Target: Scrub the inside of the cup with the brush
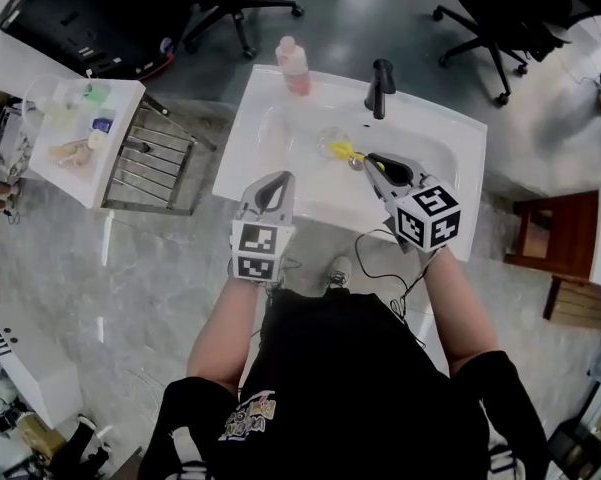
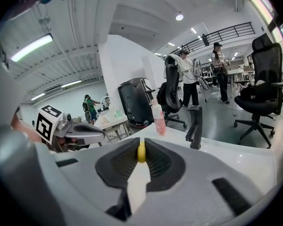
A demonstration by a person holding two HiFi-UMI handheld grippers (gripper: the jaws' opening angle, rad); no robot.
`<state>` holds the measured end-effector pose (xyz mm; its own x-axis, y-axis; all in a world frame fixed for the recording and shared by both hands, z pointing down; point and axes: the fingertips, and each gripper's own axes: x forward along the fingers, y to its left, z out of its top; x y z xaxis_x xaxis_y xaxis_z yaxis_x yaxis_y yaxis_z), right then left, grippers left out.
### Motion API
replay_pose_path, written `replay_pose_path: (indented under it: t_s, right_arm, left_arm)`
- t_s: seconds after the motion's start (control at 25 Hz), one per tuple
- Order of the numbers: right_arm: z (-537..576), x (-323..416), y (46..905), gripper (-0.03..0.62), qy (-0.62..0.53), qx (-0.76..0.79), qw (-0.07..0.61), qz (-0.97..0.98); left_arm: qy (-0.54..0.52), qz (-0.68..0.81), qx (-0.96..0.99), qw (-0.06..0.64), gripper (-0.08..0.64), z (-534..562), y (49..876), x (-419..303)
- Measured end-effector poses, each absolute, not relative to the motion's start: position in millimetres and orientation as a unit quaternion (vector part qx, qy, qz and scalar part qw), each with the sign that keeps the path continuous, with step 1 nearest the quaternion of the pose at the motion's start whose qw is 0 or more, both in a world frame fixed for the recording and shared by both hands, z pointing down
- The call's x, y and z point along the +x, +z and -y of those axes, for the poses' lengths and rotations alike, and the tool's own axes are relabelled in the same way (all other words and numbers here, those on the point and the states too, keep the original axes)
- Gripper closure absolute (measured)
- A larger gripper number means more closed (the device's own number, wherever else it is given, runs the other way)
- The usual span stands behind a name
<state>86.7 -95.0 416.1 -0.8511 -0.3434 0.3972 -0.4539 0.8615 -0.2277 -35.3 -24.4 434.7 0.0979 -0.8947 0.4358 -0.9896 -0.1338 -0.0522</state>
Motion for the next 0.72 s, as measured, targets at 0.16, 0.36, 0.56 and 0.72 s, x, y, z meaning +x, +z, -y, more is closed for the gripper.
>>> replay_pose_path:
  t_s: [0.16, 0.36, 0.56, 0.72]
  right_arm:
    - [83.3, 71.8, 410.3, 0.555, 0.163, 0.198, 0.163, 0.953]
    - [63.2, 43.9, 404.8, 0.555, 0.169, 0.195, 0.154, 0.954]
    - [32.7, 10.3, 402.3, 0.555, 0.168, 0.203, 0.151, 0.953]
    - [10.8, -5.0, 395.1, 0.555, 0.168, 0.228, 0.146, 0.948]
  left_arm:
    - [0.151, 0.651, 0.729, 0.148, 0.549, 5.7, 418.0, -46.6]
    - [0.126, 0.653, 0.73, 0.154, 0.551, -18.0, 402.8, -70.4]
    - [0.134, 0.629, 0.751, 0.15, 0.551, -48.1, 406.1, -89.7]
    - [0.139, 0.608, 0.769, 0.141, 0.552, -68.9, 403.1, -102.7]
